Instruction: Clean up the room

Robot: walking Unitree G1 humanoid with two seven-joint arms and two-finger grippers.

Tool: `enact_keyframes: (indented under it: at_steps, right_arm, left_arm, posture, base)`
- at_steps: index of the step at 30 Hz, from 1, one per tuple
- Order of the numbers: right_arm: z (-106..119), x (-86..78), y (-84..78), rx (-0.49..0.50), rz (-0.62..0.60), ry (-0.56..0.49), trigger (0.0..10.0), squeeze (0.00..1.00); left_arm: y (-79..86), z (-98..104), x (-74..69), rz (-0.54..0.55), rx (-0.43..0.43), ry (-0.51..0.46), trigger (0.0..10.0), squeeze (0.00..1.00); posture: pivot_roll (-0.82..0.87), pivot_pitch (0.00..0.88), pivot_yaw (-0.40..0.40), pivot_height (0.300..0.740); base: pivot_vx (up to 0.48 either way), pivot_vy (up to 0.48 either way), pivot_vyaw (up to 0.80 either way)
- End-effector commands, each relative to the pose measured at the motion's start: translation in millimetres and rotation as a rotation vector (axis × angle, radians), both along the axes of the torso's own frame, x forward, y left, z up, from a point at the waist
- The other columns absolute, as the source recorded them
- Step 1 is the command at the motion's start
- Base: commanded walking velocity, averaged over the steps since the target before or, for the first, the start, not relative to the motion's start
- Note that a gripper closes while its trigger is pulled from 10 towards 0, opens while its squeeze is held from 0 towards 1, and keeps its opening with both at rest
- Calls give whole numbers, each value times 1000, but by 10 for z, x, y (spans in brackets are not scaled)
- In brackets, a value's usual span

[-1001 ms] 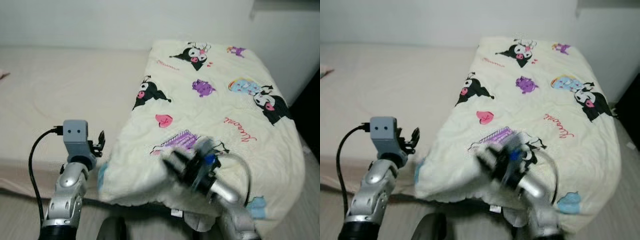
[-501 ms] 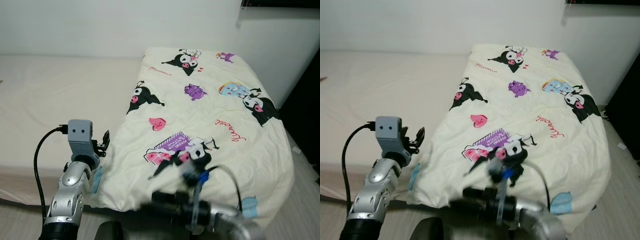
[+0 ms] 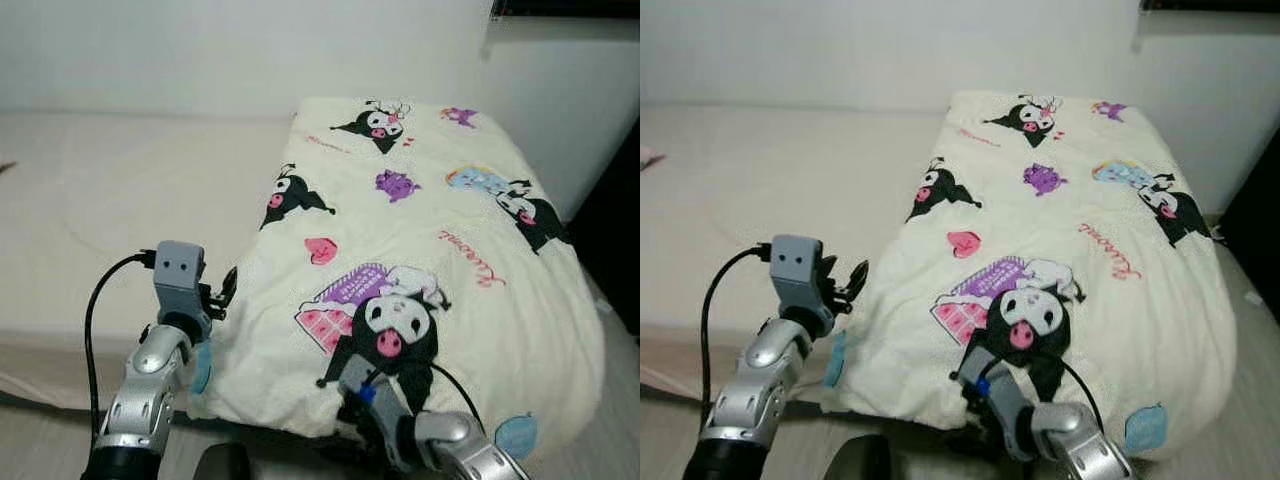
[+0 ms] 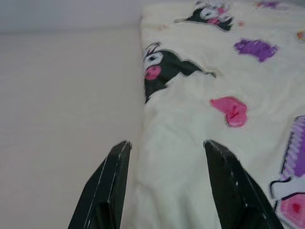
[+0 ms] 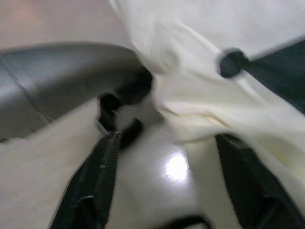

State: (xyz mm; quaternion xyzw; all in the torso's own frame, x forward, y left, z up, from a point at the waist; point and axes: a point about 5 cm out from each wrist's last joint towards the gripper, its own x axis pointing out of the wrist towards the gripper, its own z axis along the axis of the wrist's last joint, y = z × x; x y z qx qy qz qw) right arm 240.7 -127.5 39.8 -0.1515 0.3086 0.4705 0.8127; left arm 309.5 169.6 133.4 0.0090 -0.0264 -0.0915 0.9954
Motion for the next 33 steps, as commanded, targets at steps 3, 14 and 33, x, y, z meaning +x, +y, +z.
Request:
enact_keyframes:
  at_steps: [3, 14, 33]
  right_arm:
    - [8, -96, -63, -135, 163, -9, 10000, 0]
    - [100, -348, 38, 67, 343, 142, 10000, 0]
    - [661, 522, -348, 233, -613, -589, 10000, 0]
  left_arm:
    - [-15, -35, -14, -28, 36, 15, 10000, 0]
    - [-26, -7, 12, -43, 67, 1, 10000, 0]
    - [181, -163, -13, 198, 78, 50, 10000, 0]
  posture:
    - [63, 52, 19, 582]
    - [69, 55, 22, 582]
    - [60, 66, -4, 582]
  base:
    - [0, 0, 0]
    - [0, 0, 0]
    - [0, 0, 0]
